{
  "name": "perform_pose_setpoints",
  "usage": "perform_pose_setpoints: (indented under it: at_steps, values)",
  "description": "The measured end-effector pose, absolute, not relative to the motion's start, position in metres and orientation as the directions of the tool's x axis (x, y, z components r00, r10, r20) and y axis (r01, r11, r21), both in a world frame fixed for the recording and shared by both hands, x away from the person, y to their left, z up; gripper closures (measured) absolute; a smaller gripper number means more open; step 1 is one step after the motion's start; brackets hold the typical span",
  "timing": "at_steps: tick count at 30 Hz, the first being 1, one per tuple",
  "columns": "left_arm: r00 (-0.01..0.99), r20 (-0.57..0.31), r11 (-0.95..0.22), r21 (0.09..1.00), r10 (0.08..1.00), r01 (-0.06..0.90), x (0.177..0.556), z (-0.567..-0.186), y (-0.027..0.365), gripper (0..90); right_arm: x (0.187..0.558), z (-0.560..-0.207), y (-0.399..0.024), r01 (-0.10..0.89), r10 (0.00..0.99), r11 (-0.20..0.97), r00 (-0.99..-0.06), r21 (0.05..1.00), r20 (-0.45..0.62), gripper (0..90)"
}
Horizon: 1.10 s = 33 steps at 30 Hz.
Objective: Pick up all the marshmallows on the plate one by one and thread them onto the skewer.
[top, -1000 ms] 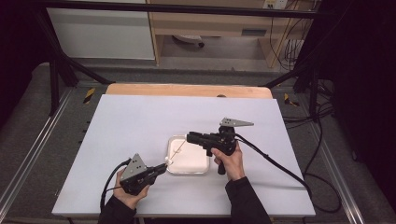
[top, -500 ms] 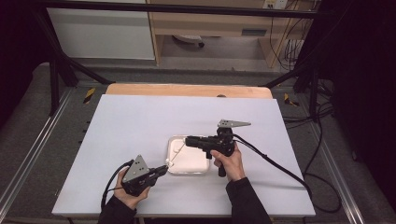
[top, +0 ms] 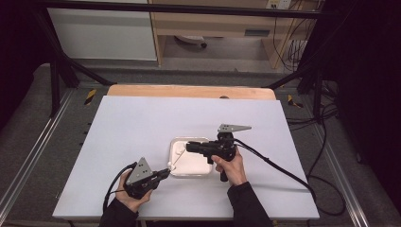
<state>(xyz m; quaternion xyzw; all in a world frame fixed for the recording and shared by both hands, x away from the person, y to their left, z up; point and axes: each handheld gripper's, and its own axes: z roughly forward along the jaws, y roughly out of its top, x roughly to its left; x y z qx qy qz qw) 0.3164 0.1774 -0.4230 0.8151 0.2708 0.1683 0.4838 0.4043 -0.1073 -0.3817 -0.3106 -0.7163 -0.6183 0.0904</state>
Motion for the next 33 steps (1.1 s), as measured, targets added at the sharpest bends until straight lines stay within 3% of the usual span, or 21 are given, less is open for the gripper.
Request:
perform_pose_setpoints:
  at_steps: [33]
  values:
    - [0.794, 0.03, -0.396, 0.878, 0.607, 0.27, 0.3142, -0.4246, 0.1758, 89.4, 0.3964, -0.388, -0.1026, 0.548, 0.316, 0.052, -0.802, 0.835, 0.507, 82.5]
